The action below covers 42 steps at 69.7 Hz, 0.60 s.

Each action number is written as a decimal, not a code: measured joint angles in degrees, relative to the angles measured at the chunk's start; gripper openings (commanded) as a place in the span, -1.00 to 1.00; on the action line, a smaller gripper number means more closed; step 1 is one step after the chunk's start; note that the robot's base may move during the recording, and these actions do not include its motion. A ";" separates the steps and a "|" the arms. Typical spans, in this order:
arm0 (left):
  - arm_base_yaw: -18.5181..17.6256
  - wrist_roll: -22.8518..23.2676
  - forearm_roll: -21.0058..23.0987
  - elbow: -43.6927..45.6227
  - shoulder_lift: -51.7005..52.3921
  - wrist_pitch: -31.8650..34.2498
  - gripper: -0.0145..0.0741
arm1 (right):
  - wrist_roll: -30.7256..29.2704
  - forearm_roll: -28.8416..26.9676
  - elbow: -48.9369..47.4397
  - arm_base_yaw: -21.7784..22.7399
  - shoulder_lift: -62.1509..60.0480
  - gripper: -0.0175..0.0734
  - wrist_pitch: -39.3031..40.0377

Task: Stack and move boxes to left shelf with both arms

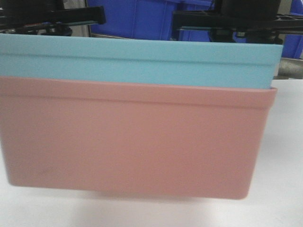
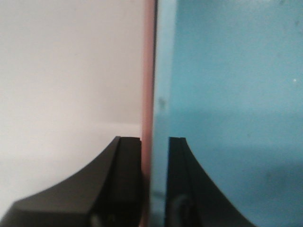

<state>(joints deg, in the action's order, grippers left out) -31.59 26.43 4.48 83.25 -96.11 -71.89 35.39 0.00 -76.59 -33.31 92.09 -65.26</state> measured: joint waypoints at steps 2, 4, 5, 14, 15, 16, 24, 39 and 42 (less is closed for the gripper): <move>-0.54 0.29 -0.02 -0.67 0.55 -0.08 -0.69 | 0.23 0.00 0.56 -0.56 -0.67 -0.50 0.00; -1.15 0.64 -0.30 -1.16 1.12 -0.25 -0.69 | 0.53 0.30 1.07 -0.83 -1.35 -0.50 -0.12; -1.30 0.88 -0.29 -1.48 1.26 -0.24 -0.69 | 0.54 0.31 1.17 -1.03 -1.50 -0.50 -0.27; -4.12 4.03 -2.20 -3.78 3.77 -0.52 -0.69 | 2.24 1.40 2.98 -2.69 -4.21 -0.50 -1.00; -4.67 4.46 -2.49 -4.03 4.10 -0.66 -0.69 | 2.47 1.41 3.23 -2.93 -4.50 -0.50 -1.00; -4.85 4.97 -2.64 -4.28 4.26 -0.66 -0.69 | 2.59 1.57 3.37 -3.17 -4.65 -0.50 -1.00; -6.98 7.53 -4.48 -6.02 6.39 -0.66 -0.69 | 4.79 2.42 5.68 -5.18 -6.93 -0.50 -1.08; -9.80 10.63 -4.48 -8.95 10.06 -0.66 -0.69 | 8.52 4.59 7.72 -8.62 -10.57 -0.50 -2.13; -10.28 11.24 -4.48 -9.58 10.64 -0.66 -0.69 | 8.78 4.80 7.72 -9.11 -10.98 -0.50 -2.56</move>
<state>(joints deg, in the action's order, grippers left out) -41.87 37.67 0.00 73.67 -85.47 -72.55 44.17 4.80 -68.88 -42.42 81.10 -67.81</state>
